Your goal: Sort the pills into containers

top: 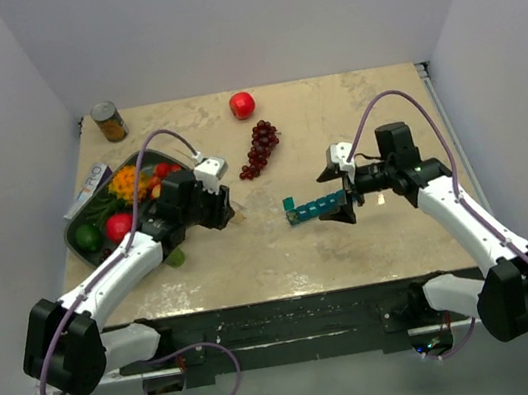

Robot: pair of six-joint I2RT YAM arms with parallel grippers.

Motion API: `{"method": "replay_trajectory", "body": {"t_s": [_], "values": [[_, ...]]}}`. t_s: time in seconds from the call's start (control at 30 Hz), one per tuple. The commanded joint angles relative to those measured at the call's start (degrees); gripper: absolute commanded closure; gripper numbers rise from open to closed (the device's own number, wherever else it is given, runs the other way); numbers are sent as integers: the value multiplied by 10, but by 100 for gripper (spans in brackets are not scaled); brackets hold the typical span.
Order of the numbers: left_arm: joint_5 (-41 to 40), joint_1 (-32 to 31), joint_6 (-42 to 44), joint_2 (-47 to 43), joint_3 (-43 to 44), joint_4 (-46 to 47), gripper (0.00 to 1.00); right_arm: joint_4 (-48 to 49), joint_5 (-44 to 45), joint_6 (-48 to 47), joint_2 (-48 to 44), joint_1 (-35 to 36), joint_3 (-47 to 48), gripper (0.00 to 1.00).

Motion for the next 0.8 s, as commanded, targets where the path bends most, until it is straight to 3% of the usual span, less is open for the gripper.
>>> {"method": "replay_trajectory", "body": {"t_s": [0.0,0.1,0.37,0.6,0.77], "values": [[-160,28,-70,7,-12,-8,100,12,10,15,-7,-2,12,1],[-200,47,-66,35,-13,2,100,19,14,20,-8,-2,8,1],[-196,64,-60,107,35,-3,99,26,17,23,-5,-3,4,1],[-186,64,-53,146,75,-7,87,26,19,23,-4,-3,3,1],[-173,64,-41,196,130,-29,84,28,21,23,-3,-2,1,1]]}}
